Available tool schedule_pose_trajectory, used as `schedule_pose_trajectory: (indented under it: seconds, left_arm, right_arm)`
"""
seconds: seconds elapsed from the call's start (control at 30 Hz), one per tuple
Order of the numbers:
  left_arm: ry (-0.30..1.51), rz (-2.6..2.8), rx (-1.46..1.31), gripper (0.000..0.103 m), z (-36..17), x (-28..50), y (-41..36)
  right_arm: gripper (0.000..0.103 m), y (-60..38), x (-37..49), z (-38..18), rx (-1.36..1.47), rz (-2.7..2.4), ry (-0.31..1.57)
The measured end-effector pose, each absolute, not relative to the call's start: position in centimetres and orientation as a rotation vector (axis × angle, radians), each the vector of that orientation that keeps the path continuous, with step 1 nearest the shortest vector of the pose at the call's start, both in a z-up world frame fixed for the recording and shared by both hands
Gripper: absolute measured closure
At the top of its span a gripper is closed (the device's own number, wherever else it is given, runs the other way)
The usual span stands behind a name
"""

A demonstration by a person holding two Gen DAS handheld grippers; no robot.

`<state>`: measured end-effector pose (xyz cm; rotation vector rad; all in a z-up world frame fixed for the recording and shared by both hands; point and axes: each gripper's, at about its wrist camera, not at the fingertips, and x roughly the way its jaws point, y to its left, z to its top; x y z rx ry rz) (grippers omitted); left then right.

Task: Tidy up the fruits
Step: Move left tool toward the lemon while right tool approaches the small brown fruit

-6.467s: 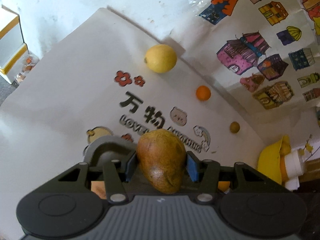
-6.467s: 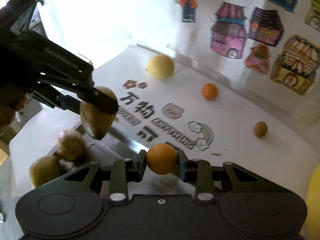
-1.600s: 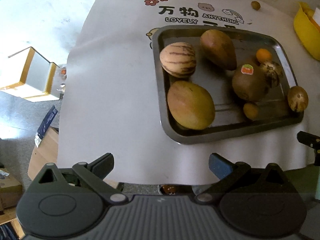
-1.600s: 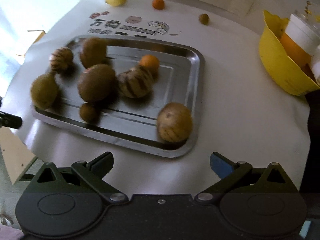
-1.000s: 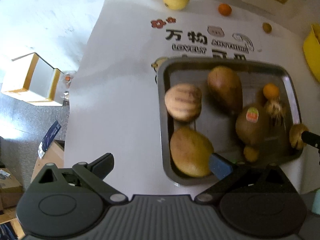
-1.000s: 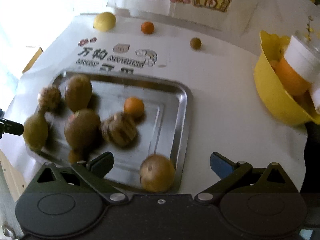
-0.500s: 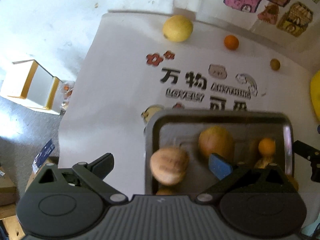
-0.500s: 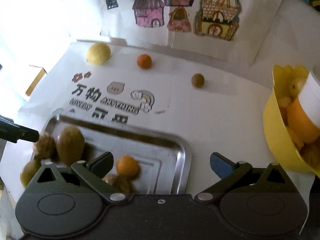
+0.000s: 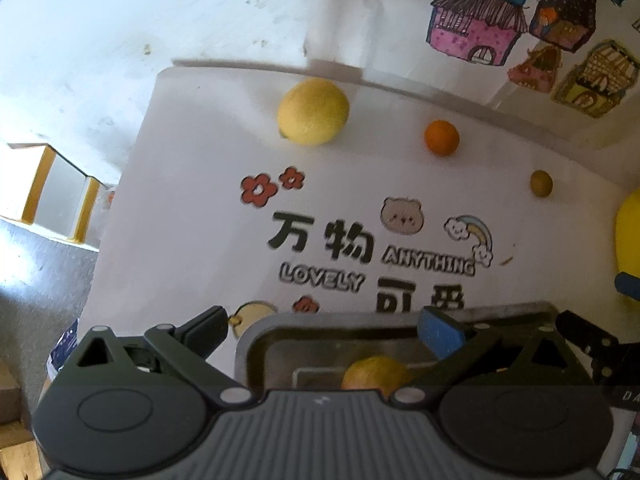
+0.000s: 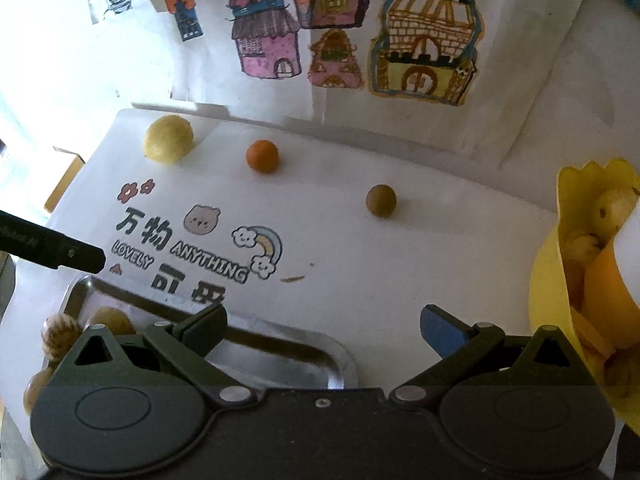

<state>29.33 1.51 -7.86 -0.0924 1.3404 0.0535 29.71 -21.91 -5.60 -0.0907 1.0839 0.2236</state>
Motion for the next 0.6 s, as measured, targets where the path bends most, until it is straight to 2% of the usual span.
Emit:
schedule_pose_trajectory:
  seconds: [0.6]
  left_arm:
    - [1.354,0.029,-0.094,0.000,-9.0,33.2,-1.6]
  right_arm:
    - [0.001,-24.1,31.4,-6.9,-0.067,0.210,1.076]
